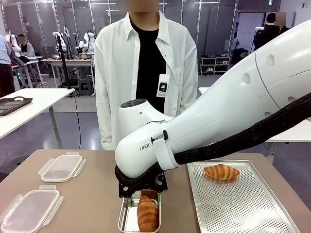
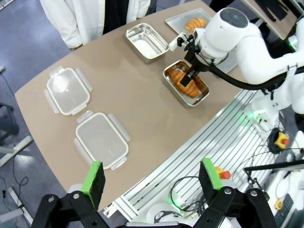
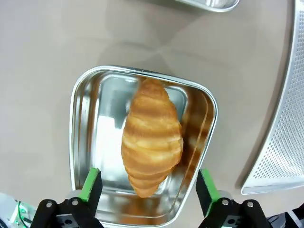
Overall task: Place the bread into the airtight container.
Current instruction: Pick up a Butter Roll and place it into an empty Airtight Container.
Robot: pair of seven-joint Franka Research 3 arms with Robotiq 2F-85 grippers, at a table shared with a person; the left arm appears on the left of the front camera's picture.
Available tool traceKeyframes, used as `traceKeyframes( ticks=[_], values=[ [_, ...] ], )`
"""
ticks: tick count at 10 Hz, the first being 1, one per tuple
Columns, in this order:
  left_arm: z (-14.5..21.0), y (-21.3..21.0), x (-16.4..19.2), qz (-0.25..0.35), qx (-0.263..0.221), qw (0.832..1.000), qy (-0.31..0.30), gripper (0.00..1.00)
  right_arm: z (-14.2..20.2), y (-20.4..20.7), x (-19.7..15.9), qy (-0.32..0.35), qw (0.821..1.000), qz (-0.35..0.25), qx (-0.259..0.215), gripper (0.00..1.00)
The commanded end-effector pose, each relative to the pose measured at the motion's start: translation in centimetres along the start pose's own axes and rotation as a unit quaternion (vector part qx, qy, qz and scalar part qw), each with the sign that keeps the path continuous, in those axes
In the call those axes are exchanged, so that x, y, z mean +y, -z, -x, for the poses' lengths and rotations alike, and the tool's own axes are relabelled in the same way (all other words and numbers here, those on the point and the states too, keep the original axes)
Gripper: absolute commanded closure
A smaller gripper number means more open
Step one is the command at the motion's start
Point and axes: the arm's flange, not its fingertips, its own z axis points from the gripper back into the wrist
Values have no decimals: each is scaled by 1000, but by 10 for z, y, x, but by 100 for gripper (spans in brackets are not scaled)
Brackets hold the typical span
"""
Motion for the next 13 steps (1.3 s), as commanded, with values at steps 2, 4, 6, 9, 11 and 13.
traceKeyframes(
  ticks=[2, 4, 6, 9, 11, 13],
  values=[
    [-1, -1, 0, -4, 2, 1000, 6, 0, -1, 4, 1, 21, 1000, 4, -1, 0],
    [-1, -1, 0, -4, 2, 1000, 6, 0, -1, 4, 1, 21, 1000, 4, -1, 0],
    [-1, -1, 0, -4, 2, 1000, 6, 0, -1, 4, 1, 21, 1000, 4, -1, 0],
    [-1, -1, 0, -4, 2, 1000, 6, 0, -1, 4, 1, 21, 1000, 4, -1, 0],
    [-1, -1, 0, -4, 2, 1000, 6, 0, -1, 4, 1, 21, 1000, 4, -1, 0],
    [-1, -1, 0, -4, 2, 1000, 6, 0, -1, 4, 1, 21, 1000, 4, -1, 0]
  ],
)
